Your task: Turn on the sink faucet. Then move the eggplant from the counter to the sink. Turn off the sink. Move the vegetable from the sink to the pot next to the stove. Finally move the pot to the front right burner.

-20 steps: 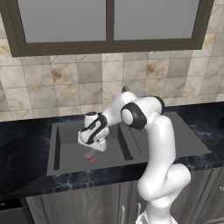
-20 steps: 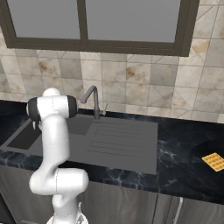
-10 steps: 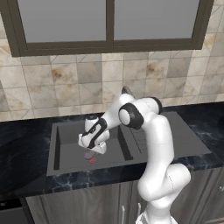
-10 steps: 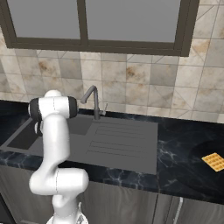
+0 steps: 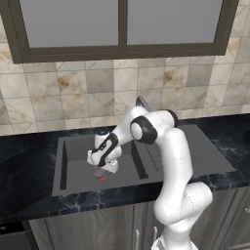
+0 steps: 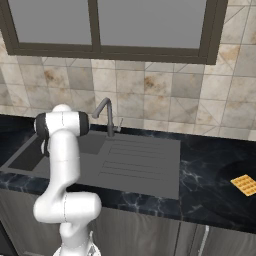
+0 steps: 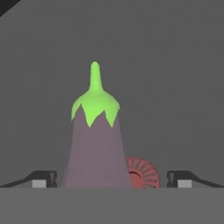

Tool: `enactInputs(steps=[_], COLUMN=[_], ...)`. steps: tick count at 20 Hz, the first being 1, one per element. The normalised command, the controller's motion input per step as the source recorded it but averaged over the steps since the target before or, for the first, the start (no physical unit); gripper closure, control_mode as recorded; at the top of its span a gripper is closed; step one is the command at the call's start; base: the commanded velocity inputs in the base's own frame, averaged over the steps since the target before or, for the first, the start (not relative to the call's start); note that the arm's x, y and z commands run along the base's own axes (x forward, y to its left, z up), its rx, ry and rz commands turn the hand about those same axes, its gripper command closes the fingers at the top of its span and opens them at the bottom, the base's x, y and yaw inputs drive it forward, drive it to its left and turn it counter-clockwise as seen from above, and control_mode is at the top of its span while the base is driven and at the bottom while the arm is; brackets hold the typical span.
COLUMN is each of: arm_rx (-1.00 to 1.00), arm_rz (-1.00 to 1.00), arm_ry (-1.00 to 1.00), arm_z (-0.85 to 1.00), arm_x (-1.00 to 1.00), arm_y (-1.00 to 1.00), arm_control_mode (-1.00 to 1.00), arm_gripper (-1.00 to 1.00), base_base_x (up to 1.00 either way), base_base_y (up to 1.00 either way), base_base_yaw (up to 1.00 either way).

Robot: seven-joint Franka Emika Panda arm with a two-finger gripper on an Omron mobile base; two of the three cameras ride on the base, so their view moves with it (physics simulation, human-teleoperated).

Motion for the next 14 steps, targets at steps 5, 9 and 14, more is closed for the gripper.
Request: enactInputs(steps=[5,9,14], arm_rx=[0.0,0.0,0.0], arm_rz=[0.0,0.0,0.0], arm_ry=[0.0,0.0,0.0], arm_z=[-0.2,-0.31,-0.37], arm_x=[0.21,0.04,0.0], arm_y=[0.06,0.11,0.08], arm_control_mode=[-1.0,-1.0,-1.0], arm_gripper=[-1.0,-1.0,1.0], base_base_x=[0.0,0.0,0.0], base_base_y=[0.0,0.0,0.0], base_base_yaw=[0.0,0.0,0.0])
